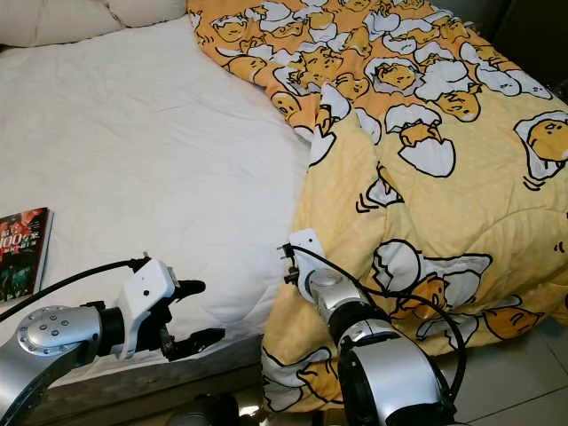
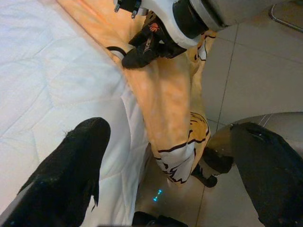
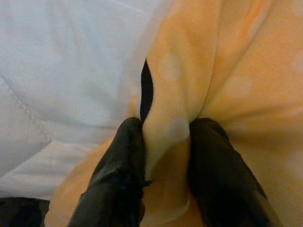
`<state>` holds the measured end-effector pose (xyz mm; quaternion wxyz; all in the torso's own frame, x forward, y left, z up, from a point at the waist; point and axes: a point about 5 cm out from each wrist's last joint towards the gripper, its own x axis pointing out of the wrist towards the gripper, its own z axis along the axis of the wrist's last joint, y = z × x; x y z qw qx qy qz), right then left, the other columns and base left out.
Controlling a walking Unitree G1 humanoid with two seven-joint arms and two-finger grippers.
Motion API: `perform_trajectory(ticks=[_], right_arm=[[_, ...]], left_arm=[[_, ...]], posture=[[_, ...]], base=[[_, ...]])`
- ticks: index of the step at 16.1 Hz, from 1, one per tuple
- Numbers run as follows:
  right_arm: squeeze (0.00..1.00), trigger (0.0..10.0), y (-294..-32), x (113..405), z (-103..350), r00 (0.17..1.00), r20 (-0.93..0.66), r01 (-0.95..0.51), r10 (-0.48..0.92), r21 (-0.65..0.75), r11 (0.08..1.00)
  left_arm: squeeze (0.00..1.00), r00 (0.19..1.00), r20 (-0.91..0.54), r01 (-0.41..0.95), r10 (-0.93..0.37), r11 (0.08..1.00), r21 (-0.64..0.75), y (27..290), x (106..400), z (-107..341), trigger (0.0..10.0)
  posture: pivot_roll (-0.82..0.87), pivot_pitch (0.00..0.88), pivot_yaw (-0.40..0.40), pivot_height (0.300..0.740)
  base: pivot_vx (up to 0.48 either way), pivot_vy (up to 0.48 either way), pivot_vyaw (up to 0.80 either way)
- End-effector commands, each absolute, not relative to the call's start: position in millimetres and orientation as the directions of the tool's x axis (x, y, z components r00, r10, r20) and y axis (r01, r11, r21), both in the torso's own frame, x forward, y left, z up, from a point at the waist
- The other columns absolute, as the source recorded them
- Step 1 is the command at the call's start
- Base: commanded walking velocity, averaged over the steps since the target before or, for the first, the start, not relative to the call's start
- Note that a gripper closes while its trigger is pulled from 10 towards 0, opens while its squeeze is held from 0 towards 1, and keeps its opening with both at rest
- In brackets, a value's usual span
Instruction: Clean up the room
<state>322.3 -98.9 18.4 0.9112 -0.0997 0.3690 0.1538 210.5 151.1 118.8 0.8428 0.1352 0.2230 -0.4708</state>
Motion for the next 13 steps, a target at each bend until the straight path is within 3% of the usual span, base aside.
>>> perform_trajectory(ticks=[1,7,9,11,13], right_arm=[[0.0,0.0,-98,319,15,0.664,-0.715,-0.35,0.218,-0.04,0.936],[0.0,0.0,-103,321,16,0.674,-0.7,-0.335,0.238,-0.003,0.942],[0.0,0.0,-104,324,21,0.677,-0.67,-0.37,0.304,0.046,0.928],[0.0,0.0,-100,324,25,0.653,-0.62,-0.478,0.435,0.108,0.872],[0.0,0.0,-99,310,19,0.506,-0.601,-0.707,0.619,0.123,0.697]], left_arm=[[0.0,0.467,-0.507,0.85,-0.725,0.526,0.031,155,211,122,10.0],[0.0,0.467,-0.504,0.85,-0.727,0.526,0.03,155,214,123,10.0],[0.0,0.473,-0.496,0.848,-0.728,0.529,0.034,154,217,123,10.0],[0.0,0.479,-0.489,0.846,-0.729,0.532,0.038,152,220,123,10.0],[0.0,0.482,-0.483,0.846,-0.731,0.532,0.037,151,220,122,10.0]], posture=[[0.12,0.131,0.076,0.74],[0.1,0.132,0.084,0.74],[0.1,0.124,0.081,0.74],[0.09,0.118,0.076,0.74],[0.08,0.111,0.066,0.74]], base=[[0.0,0.0,0.0],[0.0,0.0,0.0],[0.0,0.0,0.0],[0.0,0.0,0.0],[0.0,0.0,0.0]])
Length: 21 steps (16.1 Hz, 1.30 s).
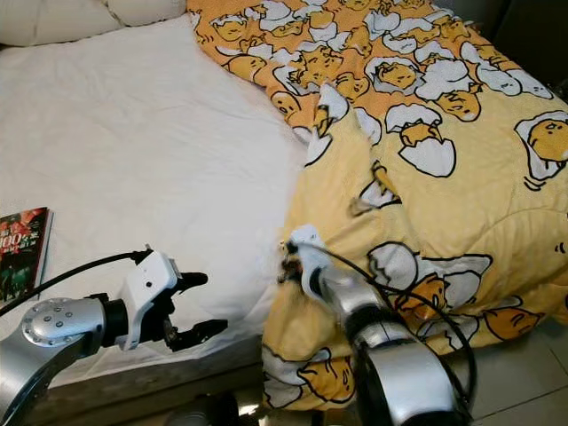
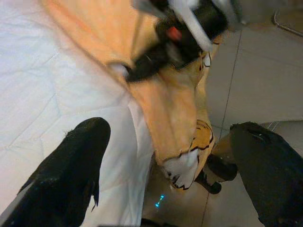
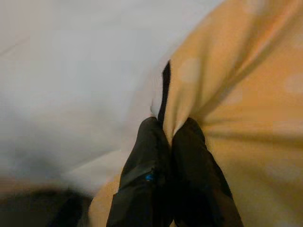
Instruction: Clean up the room
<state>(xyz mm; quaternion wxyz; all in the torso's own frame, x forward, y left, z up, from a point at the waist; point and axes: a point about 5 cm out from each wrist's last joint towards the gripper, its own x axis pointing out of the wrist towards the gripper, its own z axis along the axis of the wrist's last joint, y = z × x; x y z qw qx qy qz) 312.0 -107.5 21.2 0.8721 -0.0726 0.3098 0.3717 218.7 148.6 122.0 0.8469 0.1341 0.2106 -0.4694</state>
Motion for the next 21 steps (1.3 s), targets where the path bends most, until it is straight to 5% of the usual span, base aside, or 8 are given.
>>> perform_trajectory(ticks=[1,7,14,15,16,17,18,21], right_arm=[[0.0,0.0,-107,293,11,0.371,-0.606,-0.821,0.704,0.14,0.553],[0.0,0.0,-153,219,36,0.003,-0.432,-0.945,0.902,0.294,0.144],[0.0,0.0,-158,187,55,-0.034,-0.433,-0.945,0.901,0.307,0.111],[0.0,1.5,-158,186,54,-0.029,-0.449,-0.949,0.893,0.293,0.117],[0.0,10.0,-157,187,51,-0.005,-0.475,-0.955,0.88,0.263,0.137],[0.0,10.0,-156,188,50,0.012,-0.484,-0.947,0.875,0.274,0.164],[0.99,10.0,-156,189,49,0.013,-0.49,-0.94,0.872,0.291,0.177],[1.0,10.0,-156,188,49,0.03,-0.494,-0.936,0.869,0.291,0.198]], left_arm=[[0.0,0.483,-0.479,0.845,-0.733,0.533,0.036,150,219,122,10.0],[0.0,0.477,-0.456,0.85,-0.751,0.526,0.023,143,216,122,10.0],[0.0,0.47,-0.455,0.857,-0.757,0.514,0.03,142,220,122,10.0],[0.0,0.469,-0.456,0.858,-0.756,0.513,0.031,143,219,122,10.0],[0.0,0.468,-0.458,0.858,-0.755,0.513,0.032,143,219,121,10.0],[0.0,0.468,-0.46,0.858,-0.755,0.512,0.031,143,219,121,10.0],[0.0,0.467,-0.462,0.858,-0.754,0.512,0.031,144,219,121,10.0],[0.0,0.467,-0.463,0.858,-0.753,0.513,0.032,144,219,121,10.0]], posture=[[0.07,0.102,0.058,0.74],[0.05,0.083,0.059,0.74],[0.05,0.078,0.07,0.74],[0.05,0.078,0.07,0.74],[0.05,0.08,0.071,0.74],[0.06,0.079,0.071,0.74],[0.06,0.079,0.071,0.74],[0.06,0.079,0.071,0.74]], base=[[0.0,0.0,0.0],[0.0,0.0,0.0],[0.0,0.0,0.0],[0.0,0.0,0.0],[0.0,0.0,0.0],[0.0,0.0,0.0],[0.0,0.0,0.0],[0.0,0.0,0.0]])
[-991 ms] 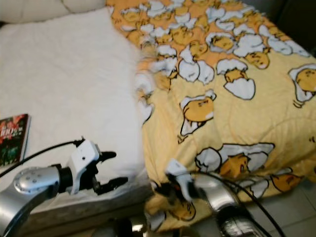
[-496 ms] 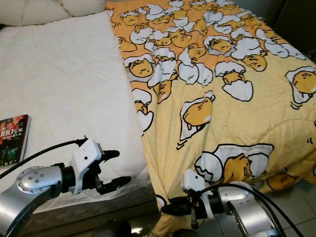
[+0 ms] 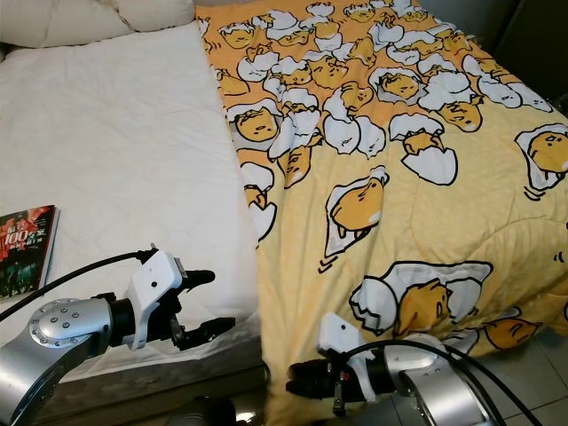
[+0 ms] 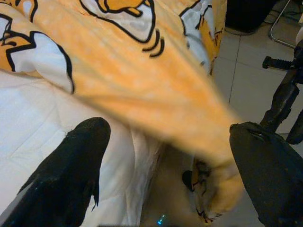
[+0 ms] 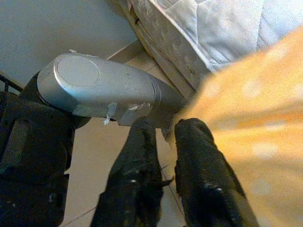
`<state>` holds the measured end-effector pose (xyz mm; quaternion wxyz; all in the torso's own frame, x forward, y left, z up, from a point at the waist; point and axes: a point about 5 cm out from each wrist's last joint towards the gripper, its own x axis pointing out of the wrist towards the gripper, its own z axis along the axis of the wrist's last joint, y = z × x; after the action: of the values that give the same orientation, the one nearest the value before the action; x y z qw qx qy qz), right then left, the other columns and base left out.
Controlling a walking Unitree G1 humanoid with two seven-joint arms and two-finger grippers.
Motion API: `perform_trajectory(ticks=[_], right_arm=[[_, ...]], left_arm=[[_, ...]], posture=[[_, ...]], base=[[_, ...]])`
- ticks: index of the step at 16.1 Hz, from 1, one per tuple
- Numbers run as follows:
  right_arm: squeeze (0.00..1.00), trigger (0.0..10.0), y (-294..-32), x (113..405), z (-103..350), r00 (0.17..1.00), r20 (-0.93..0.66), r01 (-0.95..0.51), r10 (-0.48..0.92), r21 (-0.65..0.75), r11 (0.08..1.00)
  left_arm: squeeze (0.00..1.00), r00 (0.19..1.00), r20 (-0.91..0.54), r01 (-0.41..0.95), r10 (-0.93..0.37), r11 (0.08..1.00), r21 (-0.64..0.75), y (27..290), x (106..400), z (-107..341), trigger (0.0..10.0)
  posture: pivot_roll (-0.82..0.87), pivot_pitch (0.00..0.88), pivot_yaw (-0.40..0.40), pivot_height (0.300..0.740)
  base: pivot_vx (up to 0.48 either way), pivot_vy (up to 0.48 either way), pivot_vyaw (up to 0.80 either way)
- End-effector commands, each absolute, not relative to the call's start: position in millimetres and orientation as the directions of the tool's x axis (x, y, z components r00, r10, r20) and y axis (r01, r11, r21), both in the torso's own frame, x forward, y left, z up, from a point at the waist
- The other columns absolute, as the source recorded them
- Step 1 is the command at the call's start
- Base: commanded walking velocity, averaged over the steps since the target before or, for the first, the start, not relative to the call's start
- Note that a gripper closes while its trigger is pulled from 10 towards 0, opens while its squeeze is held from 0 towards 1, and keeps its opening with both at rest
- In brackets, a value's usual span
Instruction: Clean up the room
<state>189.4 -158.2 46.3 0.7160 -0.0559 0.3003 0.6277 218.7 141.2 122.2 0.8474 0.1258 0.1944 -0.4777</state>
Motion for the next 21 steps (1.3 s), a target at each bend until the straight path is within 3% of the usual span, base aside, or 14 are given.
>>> perform_trajectory(ticks=[1,4,5,6,7,8,9,11,12,14,17,18,21], right_arm=[[1.0,10.0,-155,189,50,0.041,-0.487,-0.936,0.872,0.287,0.205],[1.0,10.0,-153,190,54,0.061,-0.465,-0.928,0.883,0.3,0.222],[1.0,10.0,-156,191,55,0.1,-0.475,-0.922,0.874,0.287,0.261],[1.0,10.0,-159,193,55,0.164,-0.479,-0.903,0.863,0.28,0.327],[1.0,10.0,-163,199,54,0.297,-0.489,-0.866,0.82,0.224,0.447],[1.0,10.0,-165,202,54,0.368,-0.483,-0.835,0.794,0.203,0.511],[1.0,10.0,-169,209,54,0.509,-0.491,-0.749,0.707,0.154,0.645],[1.0,10.0,-175,220,63,0.721,-0.436,-0.545,0.538,0.122,0.829],[1.0,10.0,-178,225,68,0.792,-0.419,-0.453,0.443,0.083,0.888],[1.0,10.0,-181,230,76,0.866,-0.373,-0.32,0.334,0.102,0.942],[1.0,10.0,-182,234,86,0.914,-0.329,-0.217,0.238,0.1,0.971],[0.0,10.0,-181,235,90,0.926,-0.321,-0.17,0.2,0.118,0.978],[0.0,10.0,-179,235,91,0.929,-0.345,-0.12,0.132,0.057,0.991]], left_arm=[[0.0,0.468,-0.463,0.858,-0.753,0.513,0.033,145,219,120,10.0],[0.0,0.471,-0.462,0.857,-0.752,0.514,0.036,145,221,120,10.0],[0.0,0.477,-0.459,0.853,-0.75,0.52,0.036,146,221,121,10.0],[0.0,0.489,-0.448,0.844,-0.748,0.535,0.028,147,222,121,10.0],[0.0,0.527,-0.424,0.815,-0.737,0.579,0.007,148,223,122,10.0],[0.0,0.559,-0.403,0.791,-0.724,0.611,-0.001,149,224,122,10.0],[0.0,0.649,-0.366,0.717,-0.667,0.697,0.003,152,228,121,10.0],[0.0,0.843,-0.286,0.491,-0.456,0.869,0.062,162,238,121,10.0],[0.0,0.897,-0.248,0.395,-0.365,0.915,0.082,167,239,123,10.0],[0.0,0.949,-0.205,0.256,-0.238,0.965,0.064,172,236,126,10.0],[0.0,0.968,-0.185,0.187,-0.171,0.979,0.074,173,231,128,10.0],[0.0,0.971,-0.177,0.177,-0.158,0.98,0.094,172,229,128,10.0],[0.0,0.979,-0.171,0.133,-0.112,0.984,0.118,177,230,130,10.0]], posture=[[0.05,0.077,0.071,0.74],[0.05,0.074,0.071,0.74],[0.05,0.073,0.07,0.74],[0.05,0.066,0.067,0.74],[0.03,0.058,0.067,0.74],[0.02,0.049,0.066,0.74],[0.01,0.038,0.065,0.74],[-0.02,0.0,0.055,0.74],[-0.03,0.0,0.05,0.74],[-0.03,0.0,0.037,0.74],[-0.03,0.0,0.012,0.74],[-0.02,0.0,0.002,0.74],[-0.02,0.0,-0.009,0.74]], base=[[0.0,0.0,0.0],[0.0,0.0,0.0],[0.0,0.0,0.0],[0.0,0.0,0.0],[0.0,0.0,0.0],[0.0,0.0,0.0],[0.0,0.0,0.0],[0.0,0.0,0.0],[0.0,0.0,0.0],[0.0,0.0,-0.79],[0.0,0.0,-0.8],[0.0,0.0,-0.74],[0.0,-0.221,0.0]])
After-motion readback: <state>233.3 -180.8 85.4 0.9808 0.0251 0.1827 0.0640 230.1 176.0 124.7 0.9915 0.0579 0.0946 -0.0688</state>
